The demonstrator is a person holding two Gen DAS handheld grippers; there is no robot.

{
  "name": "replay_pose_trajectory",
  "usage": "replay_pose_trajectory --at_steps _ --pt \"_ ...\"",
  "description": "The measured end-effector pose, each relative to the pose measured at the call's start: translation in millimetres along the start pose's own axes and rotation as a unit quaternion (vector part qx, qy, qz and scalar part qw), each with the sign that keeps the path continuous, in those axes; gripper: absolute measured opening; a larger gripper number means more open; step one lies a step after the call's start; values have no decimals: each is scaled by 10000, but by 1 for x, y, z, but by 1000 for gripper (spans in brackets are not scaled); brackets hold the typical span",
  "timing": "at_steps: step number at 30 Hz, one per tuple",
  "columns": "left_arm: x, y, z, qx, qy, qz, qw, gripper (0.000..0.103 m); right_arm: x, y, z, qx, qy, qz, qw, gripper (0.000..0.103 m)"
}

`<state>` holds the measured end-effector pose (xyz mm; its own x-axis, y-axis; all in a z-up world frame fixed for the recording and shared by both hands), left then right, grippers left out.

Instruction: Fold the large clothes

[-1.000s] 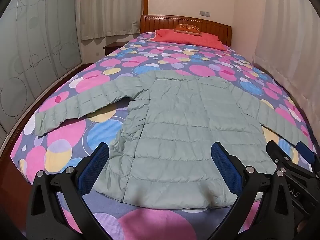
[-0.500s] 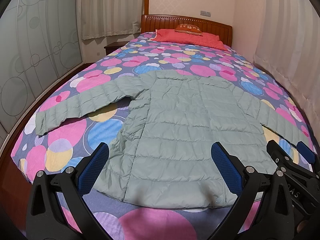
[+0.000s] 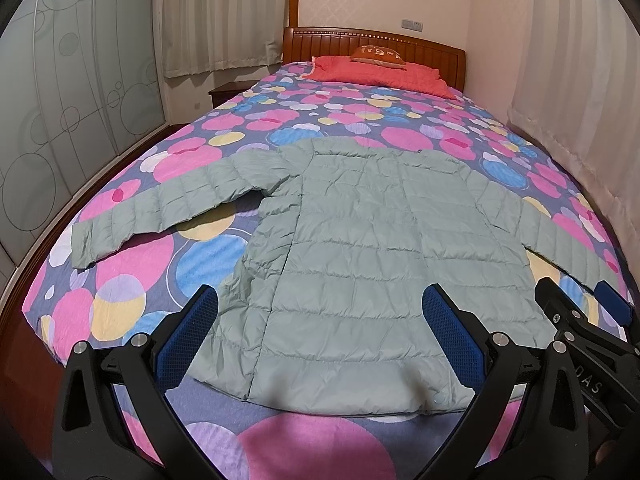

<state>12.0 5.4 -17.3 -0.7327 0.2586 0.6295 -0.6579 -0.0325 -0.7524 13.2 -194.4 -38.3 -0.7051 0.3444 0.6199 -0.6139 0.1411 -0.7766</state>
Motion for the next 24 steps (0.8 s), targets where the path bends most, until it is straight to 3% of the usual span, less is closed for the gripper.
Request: replay_pose_trajectory --at_steps 24 --pt "0 7 -1 9 -18 -13 10000 101 0 1 0 1 4 -3 10000 98"
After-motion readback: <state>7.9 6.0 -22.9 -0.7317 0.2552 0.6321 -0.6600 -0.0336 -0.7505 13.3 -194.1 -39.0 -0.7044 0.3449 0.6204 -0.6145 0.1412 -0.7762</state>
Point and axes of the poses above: each gripper's, at about its wrist camera, not at the fingertips, and x roughly against the way its jaws point, z to its right, y to its underside, the point moved 2 cm from there along -x, roughly the way its jaws point, and after that the axes turned 15 degrees about y, right-handed, at the moved point
